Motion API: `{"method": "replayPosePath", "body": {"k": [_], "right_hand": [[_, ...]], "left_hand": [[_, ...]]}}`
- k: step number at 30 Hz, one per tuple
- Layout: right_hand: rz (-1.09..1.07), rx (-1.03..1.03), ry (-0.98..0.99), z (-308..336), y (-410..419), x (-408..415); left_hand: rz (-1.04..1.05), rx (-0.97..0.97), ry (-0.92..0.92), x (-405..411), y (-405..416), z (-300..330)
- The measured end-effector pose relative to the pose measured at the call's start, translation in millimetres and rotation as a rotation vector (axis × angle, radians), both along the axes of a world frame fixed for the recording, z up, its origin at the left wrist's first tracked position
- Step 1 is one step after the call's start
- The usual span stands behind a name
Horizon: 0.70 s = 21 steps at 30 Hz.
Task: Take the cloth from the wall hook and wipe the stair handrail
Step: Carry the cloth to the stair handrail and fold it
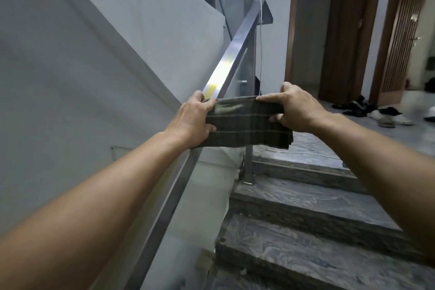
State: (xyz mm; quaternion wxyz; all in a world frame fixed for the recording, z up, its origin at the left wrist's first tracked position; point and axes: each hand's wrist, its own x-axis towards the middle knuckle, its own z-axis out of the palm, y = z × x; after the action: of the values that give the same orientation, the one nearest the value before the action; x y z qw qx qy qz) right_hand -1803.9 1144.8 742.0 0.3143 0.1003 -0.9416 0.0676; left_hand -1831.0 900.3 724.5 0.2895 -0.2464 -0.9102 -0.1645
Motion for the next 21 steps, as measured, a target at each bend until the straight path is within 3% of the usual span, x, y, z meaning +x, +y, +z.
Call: {"method": "replayPosePath", "body": {"k": [21], "right_hand": [[0.18,0.046,0.023,181.1,54.4,-311.6]], "left_hand": [[0.265,0.109,-0.1,-213.9,80.0,144.7]]}}
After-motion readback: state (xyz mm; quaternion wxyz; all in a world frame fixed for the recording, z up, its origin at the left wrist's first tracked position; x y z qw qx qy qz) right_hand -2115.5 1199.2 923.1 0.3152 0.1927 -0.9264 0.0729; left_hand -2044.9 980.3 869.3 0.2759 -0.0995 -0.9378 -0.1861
